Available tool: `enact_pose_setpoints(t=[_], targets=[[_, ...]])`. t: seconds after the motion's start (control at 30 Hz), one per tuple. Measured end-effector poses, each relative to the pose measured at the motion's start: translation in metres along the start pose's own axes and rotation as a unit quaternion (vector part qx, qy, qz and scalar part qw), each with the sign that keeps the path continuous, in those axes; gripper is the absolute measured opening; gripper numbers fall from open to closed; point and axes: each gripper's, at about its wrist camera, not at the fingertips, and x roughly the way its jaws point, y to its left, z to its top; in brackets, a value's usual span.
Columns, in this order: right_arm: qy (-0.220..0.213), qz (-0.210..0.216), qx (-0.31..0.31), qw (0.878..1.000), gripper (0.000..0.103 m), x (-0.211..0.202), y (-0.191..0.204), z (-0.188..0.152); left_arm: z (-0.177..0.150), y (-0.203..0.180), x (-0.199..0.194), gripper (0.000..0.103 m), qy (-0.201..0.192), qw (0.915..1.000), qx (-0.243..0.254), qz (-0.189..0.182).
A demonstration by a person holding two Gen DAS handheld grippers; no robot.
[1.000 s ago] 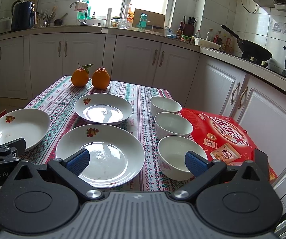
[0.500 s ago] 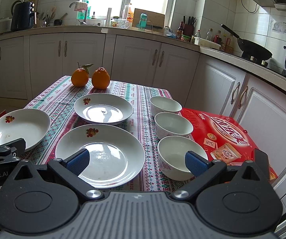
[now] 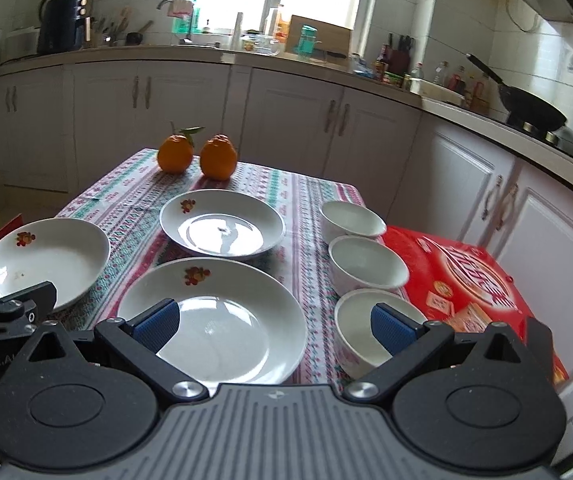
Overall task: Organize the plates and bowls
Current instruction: 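Grasp a white flat plate rim with the left tool while the right tool grasps a deep plate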
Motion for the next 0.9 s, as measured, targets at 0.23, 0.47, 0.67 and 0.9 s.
enact_pose_setpoints(t=[0.23, 0.47, 0.67, 0.9], targets=[[0.005, 0.051, -0.003, 0.999, 0.103, 0.023, 0.004, 0.022, 0.007, 0.017, 0.015, 0.102, 0.002, 1.0, 0.001, -0.009], [0.013, 0.098, -0.013, 0.995, 0.103, 0.052, 0.022, 0.052, 0.002, 0.046, 0.024, 0.102, -0.027, 0.9992, 0.029, -0.001], [0.026, 0.156, -0.026, 0.987, 0.103, 0.079, 0.049, 0.079, -0.003, 0.083, 0.036, 0.102, -0.004, 0.9999, 0.009, -0.013], [0.076, 0.279, -0.012, 0.957, 0.103, 0.122, 0.075, 0.094, -0.019, 0.107, 0.054, 0.102, 0.039, 0.997, 0.007, -0.066]])
